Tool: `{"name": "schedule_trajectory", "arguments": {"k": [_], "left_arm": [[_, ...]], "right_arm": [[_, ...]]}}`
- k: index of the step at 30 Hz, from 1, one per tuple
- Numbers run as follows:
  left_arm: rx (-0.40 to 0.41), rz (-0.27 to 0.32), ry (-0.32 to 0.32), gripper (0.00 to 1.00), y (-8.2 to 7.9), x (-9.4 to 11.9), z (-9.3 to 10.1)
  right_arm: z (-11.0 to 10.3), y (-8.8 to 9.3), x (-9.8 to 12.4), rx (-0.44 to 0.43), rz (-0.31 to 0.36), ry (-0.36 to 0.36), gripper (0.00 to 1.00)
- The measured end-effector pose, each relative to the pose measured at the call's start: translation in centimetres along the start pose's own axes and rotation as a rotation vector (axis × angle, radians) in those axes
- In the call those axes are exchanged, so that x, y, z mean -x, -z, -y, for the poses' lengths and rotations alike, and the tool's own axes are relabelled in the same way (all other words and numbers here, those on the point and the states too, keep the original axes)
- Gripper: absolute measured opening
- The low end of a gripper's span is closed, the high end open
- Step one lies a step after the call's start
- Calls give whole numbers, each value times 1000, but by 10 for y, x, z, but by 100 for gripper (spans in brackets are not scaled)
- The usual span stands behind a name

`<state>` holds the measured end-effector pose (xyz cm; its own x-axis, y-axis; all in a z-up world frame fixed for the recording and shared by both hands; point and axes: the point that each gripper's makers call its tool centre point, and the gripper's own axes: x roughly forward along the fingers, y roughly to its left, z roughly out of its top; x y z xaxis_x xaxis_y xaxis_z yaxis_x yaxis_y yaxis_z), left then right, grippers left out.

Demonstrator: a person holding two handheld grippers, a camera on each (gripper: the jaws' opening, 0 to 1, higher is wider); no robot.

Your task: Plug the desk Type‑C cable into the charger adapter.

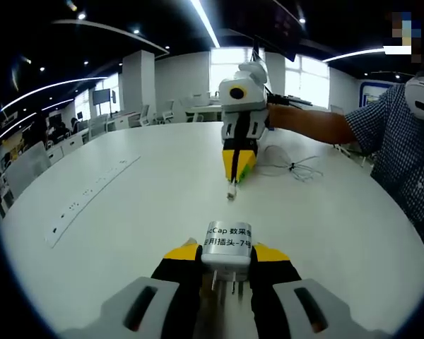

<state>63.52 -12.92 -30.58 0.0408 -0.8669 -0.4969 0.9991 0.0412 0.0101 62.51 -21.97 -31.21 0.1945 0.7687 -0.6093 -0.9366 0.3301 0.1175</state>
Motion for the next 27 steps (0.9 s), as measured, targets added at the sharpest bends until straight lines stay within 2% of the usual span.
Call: {"name": "schedule_trajectory", "arguments": {"k": [8, 18, 22, 27], "left_arm": [[-21, -17, 2, 26, -1, -2, 1], [-12, -24, 6, 26, -1, -2, 1], [-8, -19, 10, 26, -1, -3, 2], [-3, -6, 17, 26, -1, -3, 2]], "right_arm": [[-5, -5, -8, 14, -16, -4, 4], [-8, -10, -16, -11, -40, -20, 4], [-3, -15, -21, -18, -46, -27, 4], [-7, -15, -24, -33, -46, -40, 4]]}}
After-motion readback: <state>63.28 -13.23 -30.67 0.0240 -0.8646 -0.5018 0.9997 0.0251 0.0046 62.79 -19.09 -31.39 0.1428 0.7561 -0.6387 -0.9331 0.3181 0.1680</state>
